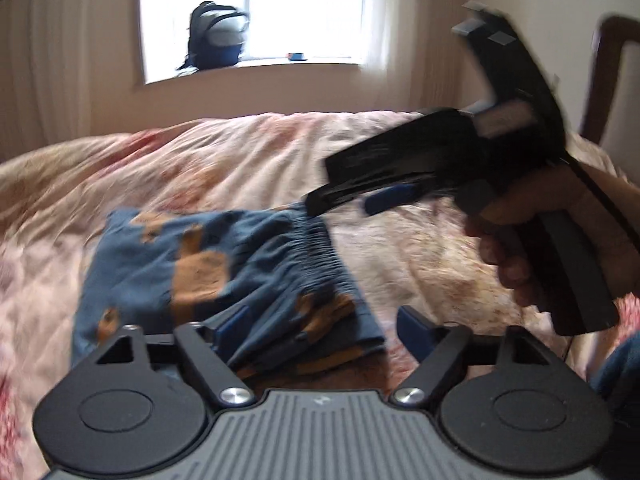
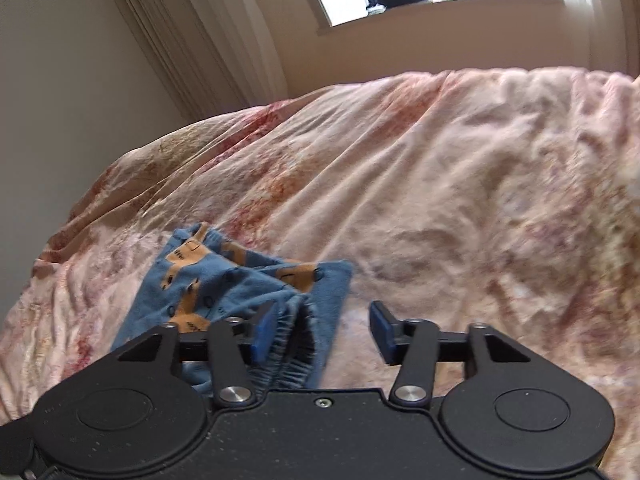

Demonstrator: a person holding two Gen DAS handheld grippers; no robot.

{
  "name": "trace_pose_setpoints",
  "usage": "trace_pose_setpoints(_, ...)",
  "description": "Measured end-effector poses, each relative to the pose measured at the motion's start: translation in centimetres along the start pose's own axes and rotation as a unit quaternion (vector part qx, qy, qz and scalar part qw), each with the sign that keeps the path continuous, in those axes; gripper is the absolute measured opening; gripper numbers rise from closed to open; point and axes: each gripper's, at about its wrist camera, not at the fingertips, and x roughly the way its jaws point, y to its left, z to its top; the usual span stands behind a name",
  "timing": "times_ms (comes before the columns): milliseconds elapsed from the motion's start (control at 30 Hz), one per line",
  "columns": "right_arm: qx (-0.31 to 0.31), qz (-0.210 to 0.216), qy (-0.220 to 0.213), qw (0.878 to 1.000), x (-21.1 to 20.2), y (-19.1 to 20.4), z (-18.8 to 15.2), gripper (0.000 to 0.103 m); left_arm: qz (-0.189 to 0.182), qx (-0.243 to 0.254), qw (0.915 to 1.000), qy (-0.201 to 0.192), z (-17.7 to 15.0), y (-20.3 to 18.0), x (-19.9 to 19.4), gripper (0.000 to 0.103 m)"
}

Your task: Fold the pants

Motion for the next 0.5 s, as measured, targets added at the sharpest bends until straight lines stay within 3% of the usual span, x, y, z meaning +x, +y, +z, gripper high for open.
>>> trace_pose_setpoints(67,-0.012,-0.008,-0.015,1.0,-0.7,0.3,-0.1,0.082,0.021,-0.046,0.9987,-0.009,0.1,2.5,-1.0,0.095)
trace_pose_setpoints(167,-0.029,-0.012,-0.021,0.999,-0.7,1.4,-0.5,0.087,0.079,-0.115,0.9898,-0.032,0.6,6.2,-1.9,0.103)
trace_pose_setpoints(233,-0.055,-0.017,-0.013,0.998,-0.1,2.8,-1.0,0.092,0.14,-0.134,0.9808,-0.019,1.0,7.8,-1.1,0.103)
trace_pose_setpoints(300,-0.106,-0.031,0.003,0.994,0.7,4.7,-1.9,0.095,0.174,-0.134,0.9755,0.004,0.8,9.3,0.5,0.103)
trace_pose_setpoints(400,-0.195,-0.086,0.044,0.976,2.0,6.9,-3.7,0.098,0.189,-0.113,0.9725,0.075,-1.0,10.7,2.3,0.103)
trace_pose_setpoints(500,-0.237,-0.09,0.095,0.963,2.3,6.7,-4.7,0.102,0.157,-0.136,0.9755,0.073,-2.9,12.3,0.9,0.103)
